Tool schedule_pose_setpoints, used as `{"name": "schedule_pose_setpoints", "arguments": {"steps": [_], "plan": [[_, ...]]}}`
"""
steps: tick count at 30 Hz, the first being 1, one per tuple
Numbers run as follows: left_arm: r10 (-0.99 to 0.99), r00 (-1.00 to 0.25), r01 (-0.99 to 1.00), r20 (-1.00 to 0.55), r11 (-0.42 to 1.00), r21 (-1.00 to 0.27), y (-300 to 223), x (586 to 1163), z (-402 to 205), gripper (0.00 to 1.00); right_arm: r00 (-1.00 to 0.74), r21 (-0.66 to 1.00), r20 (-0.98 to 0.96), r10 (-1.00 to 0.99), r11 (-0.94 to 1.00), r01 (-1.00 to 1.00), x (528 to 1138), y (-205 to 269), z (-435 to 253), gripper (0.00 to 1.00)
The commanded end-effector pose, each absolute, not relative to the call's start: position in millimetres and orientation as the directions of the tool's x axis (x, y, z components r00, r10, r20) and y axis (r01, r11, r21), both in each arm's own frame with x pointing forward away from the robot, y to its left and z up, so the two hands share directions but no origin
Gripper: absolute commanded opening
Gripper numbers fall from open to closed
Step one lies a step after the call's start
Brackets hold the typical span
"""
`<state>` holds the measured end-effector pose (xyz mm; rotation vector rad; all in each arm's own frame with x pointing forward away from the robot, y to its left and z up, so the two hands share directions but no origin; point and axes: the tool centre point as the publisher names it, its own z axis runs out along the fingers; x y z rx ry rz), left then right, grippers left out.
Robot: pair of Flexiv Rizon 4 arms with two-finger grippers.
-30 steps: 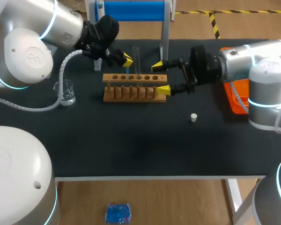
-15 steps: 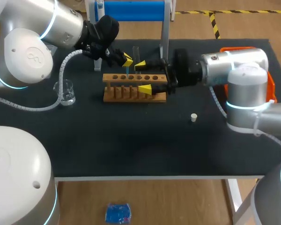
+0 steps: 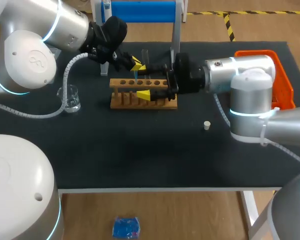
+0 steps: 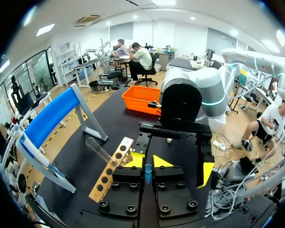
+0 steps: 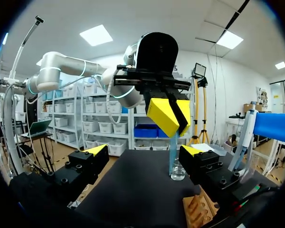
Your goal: Invert the test tube, pick up the pipette, mount the tip to pipette, aspirate from beaker and dispense into the tube, eject the tip, return the pipette, and cap with the stopper.
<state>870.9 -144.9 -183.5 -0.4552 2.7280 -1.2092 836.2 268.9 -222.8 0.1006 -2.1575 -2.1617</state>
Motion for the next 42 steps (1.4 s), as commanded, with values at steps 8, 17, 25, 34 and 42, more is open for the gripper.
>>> {"name": "schedule_pose_setpoints", "arguments": {"steps": [8, 17, 25, 34, 42], "plan": [[-0.319, -0.948, -0.223, 0.011, 0.636, -0.738, -144.6, 871.6, -183.0, 0.00, -0.995, 1.000, 0.015, -0.095, -0.009, 0.016, 842.2, 275.1, -219.6, 1.00], [-0.319, -0.948, -0.223, 0.011, 0.636, -0.738, -144.6, 871.6, -183.0, 0.00, -0.995, 1.000, 0.017, -0.097, -0.021, 0.019, 842.4, 275.6, -217.9, 0.48], [-0.319, -0.948, -0.223, 0.011, 0.636, -0.738, -144.6, 871.6, -183.0, 0.00, -0.995, 0.999, 0.020, -0.096, -0.025, 0.022, 843.9, 275.8, -219.0, 0.00], [-0.319, -0.948, -0.223, 0.011, 0.636, -0.738, -144.6, 871.6, -183.0, 0.00, -0.996, 0.999, 0.020, -0.083, -0.026, 0.022, 846.4, 275.0, -220.7, 0.00], [-0.319, -0.948, -0.223, 0.011, 0.636, -0.738, -144.6, 871.6, -183.0, 0.00, -0.997, 0.999, 0.019, -0.068, -0.029, 0.021, 848.7, 272.0, -220.4, 0.00]]}}
